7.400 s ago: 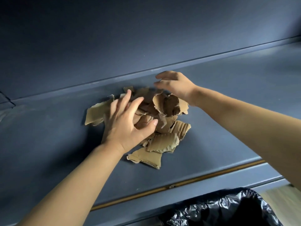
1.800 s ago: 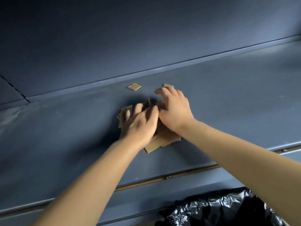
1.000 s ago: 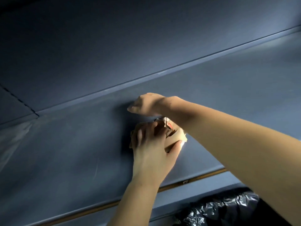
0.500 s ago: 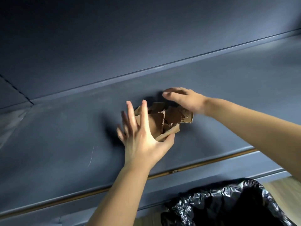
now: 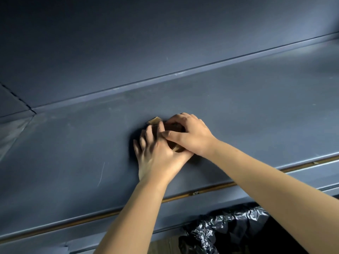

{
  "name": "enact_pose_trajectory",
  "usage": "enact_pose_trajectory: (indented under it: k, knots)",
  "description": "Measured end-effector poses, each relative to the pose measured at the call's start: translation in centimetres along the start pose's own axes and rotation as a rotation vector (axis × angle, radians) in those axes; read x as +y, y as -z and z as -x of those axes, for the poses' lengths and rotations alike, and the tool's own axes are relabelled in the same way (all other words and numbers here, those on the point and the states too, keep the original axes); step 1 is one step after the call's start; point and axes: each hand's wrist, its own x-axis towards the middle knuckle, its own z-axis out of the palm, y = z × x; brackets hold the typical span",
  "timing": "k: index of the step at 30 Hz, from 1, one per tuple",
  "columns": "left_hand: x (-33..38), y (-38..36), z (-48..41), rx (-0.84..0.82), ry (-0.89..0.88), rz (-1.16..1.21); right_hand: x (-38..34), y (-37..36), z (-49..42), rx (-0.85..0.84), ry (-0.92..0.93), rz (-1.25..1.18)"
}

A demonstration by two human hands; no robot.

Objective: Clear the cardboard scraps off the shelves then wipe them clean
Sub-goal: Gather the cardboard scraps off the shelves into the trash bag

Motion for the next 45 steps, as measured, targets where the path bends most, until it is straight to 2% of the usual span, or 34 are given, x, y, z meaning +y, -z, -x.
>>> enact_pose_trajectory:
  k: [10,15,19,22,28,34,40,45]
  knots:
    - [-0.1,0.7,0.5,0.042,-0.040,0.161,-0.3,-0.4,0.4,0.093,-0.009,-0.219]
    - [-0.2,0.3,0.5,0.071,-0.022,0.099,-0.3,-0.5,-0.6,0.010,0.063,-0.032]
    - [-0.1,0.2,0.4,0.100,0.057,0.080,-0.7,-0.8,-2.3,-0.151,0.135,0.208]
    - [-0.2,0.2,0.4,0.105,0.070,0.073,-0.5,-1.0,-2.7,-0.227,0.158,0.266]
    - [0.0,0.3,0.7,0.064,0.010,0.036,0.0,-0.9,-1.3,-0.048,0.095,0.084]
    - [0.2,0.6,0.8,0.030,-0.033,0.041,0.1,-0.8,-0.4,-0.034,0.047,0.072]
    - [0.4,0.8,1.6,-0.008,-0.149,0.039,0.1,-0.3,1.4,-0.063,0.093,0.133]
    - [1.6,0.2,4.0,0.018,-0.185,0.019,0.8,0.1,4.2,0.018,0.053,0.053]
